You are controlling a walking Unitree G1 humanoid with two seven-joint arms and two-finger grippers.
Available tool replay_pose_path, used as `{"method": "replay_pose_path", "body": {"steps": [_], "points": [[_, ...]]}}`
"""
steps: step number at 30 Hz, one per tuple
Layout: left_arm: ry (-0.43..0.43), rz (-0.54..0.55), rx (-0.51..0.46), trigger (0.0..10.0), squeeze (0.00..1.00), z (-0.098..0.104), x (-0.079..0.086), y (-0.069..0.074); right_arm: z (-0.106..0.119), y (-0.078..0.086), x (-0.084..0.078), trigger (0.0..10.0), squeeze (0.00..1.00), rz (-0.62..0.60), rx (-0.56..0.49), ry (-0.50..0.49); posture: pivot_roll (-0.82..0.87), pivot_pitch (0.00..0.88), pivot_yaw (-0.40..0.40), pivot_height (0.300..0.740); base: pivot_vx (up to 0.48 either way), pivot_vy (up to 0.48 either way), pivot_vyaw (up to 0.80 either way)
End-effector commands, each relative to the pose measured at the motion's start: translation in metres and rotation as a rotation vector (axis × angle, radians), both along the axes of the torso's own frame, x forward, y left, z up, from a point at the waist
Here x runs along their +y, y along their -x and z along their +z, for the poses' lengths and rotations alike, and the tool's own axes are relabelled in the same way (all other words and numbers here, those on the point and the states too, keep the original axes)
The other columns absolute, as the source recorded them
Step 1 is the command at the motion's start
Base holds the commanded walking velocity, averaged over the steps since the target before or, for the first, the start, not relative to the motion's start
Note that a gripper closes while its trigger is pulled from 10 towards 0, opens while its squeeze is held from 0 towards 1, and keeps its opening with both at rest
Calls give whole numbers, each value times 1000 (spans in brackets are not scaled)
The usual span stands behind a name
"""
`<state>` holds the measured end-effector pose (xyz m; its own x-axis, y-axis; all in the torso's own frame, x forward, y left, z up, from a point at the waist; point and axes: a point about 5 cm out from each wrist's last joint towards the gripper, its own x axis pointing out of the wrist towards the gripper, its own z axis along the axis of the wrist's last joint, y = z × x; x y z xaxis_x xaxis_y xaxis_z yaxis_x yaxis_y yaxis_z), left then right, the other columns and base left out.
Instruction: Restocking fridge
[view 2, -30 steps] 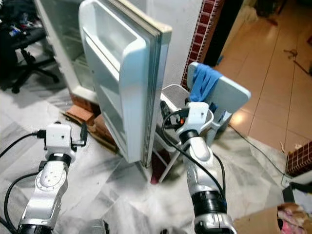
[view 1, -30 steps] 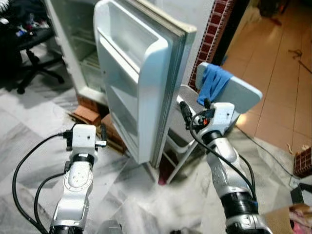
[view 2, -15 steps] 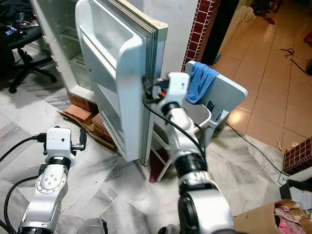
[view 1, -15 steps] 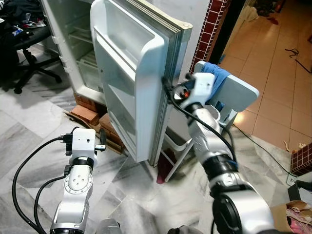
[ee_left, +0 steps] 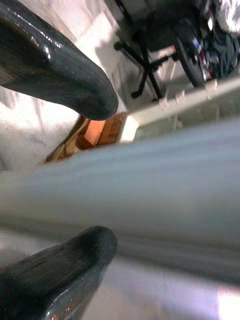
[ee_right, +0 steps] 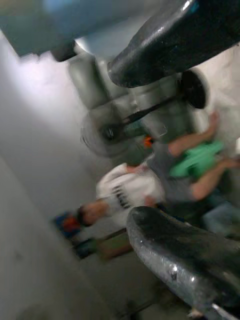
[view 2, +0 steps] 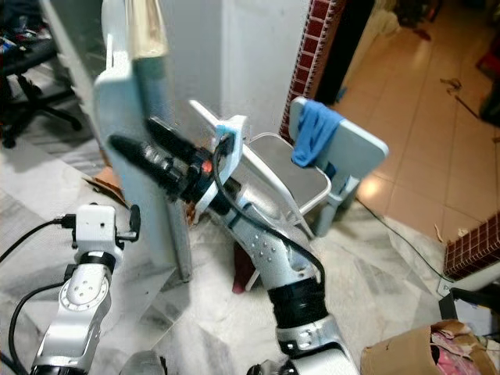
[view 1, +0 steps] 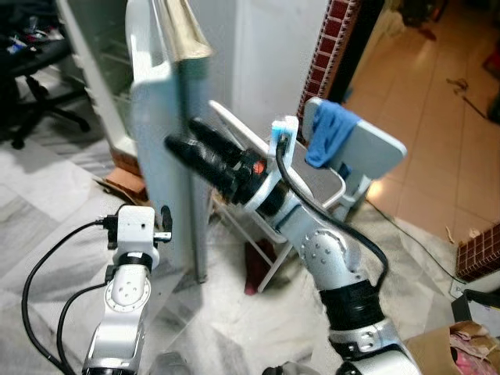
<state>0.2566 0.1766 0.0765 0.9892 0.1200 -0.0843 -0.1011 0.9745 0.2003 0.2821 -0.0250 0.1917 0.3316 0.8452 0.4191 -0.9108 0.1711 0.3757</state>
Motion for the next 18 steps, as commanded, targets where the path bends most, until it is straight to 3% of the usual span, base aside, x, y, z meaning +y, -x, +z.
{"method": "replay_pose_path", "body": {"steps": [1,2,4,7,10,14,15,16,18], "points": [[2,-1,-3,10000,0,0,0,0,-28,-4,-15,10000,0,-69,68,95,139,54,-92,740,0,0,0],[2,-1,-3,10000,0,0,0,0,-28,-4,-15,10000,0,-69,68,95,139,54,-92,740,0,0,0],[3,-6,-1,10000,0,0,-1,1,-51,1,-33,10000,0,-141,137,199,134,54,-92,740,0,0,0],[4,-9,3,10000,0,-1,-1,2,-64,4,-41,10000,0,-214,174,275,133,54,-92,740,0,0,0],[15,3,17,10000,0,-3,0,2,-84,4,-57,10000,0,-427,166,411,132,55,-92,740,0,0,0],[2,-8,15,10000,0,-2,1,1,-88,-1,-77,10000,0,-646,229,384,134,54,-93,740,0,0,0],[-8,-16,11,10000,0,-2,1,2,-91,-1,-94,10000,0,-787,229,416,132,53,-92,740,0,476,0],[-8,-16,11,10000,0,-2,1,2,-91,-1,-94,10000,0,-787,229,416,132,53,-92,740,0,476,0],[-8,-21,6,10000,0,-1,2,2,-96,0,-111,10000,0,-920,243,450,126,52,-88,740,0,476,0]]}}
